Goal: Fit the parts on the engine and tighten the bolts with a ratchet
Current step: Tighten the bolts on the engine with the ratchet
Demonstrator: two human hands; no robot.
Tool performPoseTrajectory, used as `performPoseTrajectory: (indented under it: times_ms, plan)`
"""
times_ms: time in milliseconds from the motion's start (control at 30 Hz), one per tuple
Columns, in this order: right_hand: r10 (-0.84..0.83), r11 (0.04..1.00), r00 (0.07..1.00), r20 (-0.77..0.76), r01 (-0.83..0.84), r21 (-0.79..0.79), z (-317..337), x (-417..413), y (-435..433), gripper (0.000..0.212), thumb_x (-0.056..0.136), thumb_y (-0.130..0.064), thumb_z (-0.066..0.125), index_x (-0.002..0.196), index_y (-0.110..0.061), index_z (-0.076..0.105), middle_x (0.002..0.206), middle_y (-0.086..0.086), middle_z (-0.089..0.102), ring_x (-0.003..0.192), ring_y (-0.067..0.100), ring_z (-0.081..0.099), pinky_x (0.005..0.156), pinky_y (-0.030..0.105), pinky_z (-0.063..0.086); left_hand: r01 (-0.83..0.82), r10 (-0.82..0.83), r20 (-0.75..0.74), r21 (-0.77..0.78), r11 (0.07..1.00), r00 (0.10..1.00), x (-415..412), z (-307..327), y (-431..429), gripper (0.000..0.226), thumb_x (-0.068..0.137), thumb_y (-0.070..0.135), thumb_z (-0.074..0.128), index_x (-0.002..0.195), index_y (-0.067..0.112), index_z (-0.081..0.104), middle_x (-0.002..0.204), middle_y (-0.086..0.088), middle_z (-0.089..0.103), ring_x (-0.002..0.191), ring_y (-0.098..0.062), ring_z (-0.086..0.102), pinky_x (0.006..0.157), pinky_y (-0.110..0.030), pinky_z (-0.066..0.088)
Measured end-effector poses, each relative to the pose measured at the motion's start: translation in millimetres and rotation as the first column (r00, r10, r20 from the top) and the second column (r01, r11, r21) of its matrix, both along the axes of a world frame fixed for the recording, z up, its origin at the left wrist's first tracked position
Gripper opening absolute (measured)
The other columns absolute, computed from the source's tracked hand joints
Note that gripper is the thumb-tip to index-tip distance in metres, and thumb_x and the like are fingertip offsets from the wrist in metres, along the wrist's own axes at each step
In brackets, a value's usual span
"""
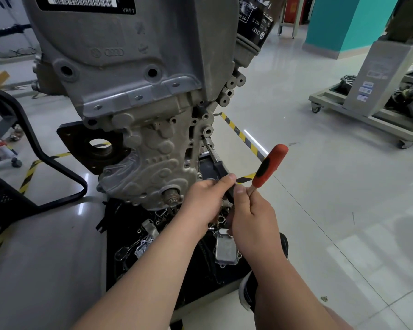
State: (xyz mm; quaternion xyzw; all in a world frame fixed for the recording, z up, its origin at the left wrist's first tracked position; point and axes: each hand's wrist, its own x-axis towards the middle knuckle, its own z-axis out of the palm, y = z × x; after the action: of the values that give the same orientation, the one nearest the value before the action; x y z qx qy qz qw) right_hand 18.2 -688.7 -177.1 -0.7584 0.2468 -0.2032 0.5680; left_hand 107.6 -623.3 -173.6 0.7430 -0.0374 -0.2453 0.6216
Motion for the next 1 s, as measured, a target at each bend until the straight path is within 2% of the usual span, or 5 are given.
performPoseTrajectory:
  times_ms: [133, 533, 700, 867, 1000]
  plan:
    - [-0.010, 1.000, 1.000, 0.012, 0.010, 0.026, -0.6, 1.4, -1.1, 0.052, 0.076, -0.071, 0.023, 0.073, -0.029, 0.053, 0.062, 0.003, 0.064, 0.057, 0.020, 0.061, 0.059, 0.043, 0.050, -0.004, 0.004, -0.003, -0.010, 1.000, 1.000, -0.5, 0.3, -0.5, 0.047, 0.083, 0.050, 0.067, 0.089, 0.004, 0.064, 0.043, 0.013, 0.038, 0.034, -0.004, 0.036, 0.039, -0.018, 0.028]
    - [-0.036, 0.844, 0.998, 0.056, 0.000, 0.537, 9.7, -1.5, 2.9, 0.035, 0.103, -0.042, 0.034, 0.086, -0.024, 0.059, 0.053, 0.006, 0.061, 0.038, 0.022, 0.054, 0.041, 0.024, 0.045, -0.002, 0.001, -0.006, -0.045, 0.999, 1.000, -1.3, -3.0, -3.2, 0.043, 0.079, 0.054, 0.070, 0.075, 0.014, 0.054, 0.048, 0.002, 0.036, 0.037, -0.014, 0.035, 0.038, -0.018, 0.028]
    - [0.018, 0.861, 0.999, 0.032, -0.032, 0.507, 9.4, 0.0, 3.7, 0.033, 0.102, -0.037, 0.038, 0.084, -0.018, 0.058, 0.059, 0.010, 0.064, 0.042, 0.023, 0.056, 0.043, 0.025, 0.047, -0.018, 0.015, -0.066, -0.042, 0.999, 0.998, -3.2, 1.0, 1.5, 0.050, 0.081, 0.054, 0.067, 0.086, 0.004, 0.061, 0.052, -0.002, 0.038, 0.037, -0.015, 0.035, 0.039, -0.018, 0.029]
    - [0.001, 0.896, 1.000, 0.011, -0.005, 0.444, 11.5, -2.6, 0.1, 0.026, 0.098, -0.027, 0.042, 0.084, -0.012, 0.059, 0.065, 0.008, 0.071, 0.043, 0.019, 0.056, 0.042, 0.022, 0.046, -0.296, 0.114, -0.474, -0.332, 0.895, 0.873, -2.6, 10.5, 10.4, 0.022, 0.095, 0.014, 0.042, 0.080, 0.011, 0.058, 0.060, 0.001, 0.047, 0.044, -0.009, 0.043, 0.038, -0.017, 0.031]
    - [-0.073, 0.906, 0.997, 0.034, 0.052, 0.419, 12.5, -16.8, -10.8, 0.031, 0.096, -0.017, 0.041, 0.085, -0.019, 0.070, 0.059, 0.010, 0.068, 0.040, 0.017, 0.052, 0.038, 0.020, 0.042, -0.507, 0.097, -0.691, -0.420, 0.753, 0.716, 0.6, 9.5, 30.6, 0.038, 0.087, -0.007, 0.021, 0.087, 0.003, 0.057, 0.081, -0.008, 0.057, 0.067, -0.015, 0.055, 0.043, -0.018, 0.047]
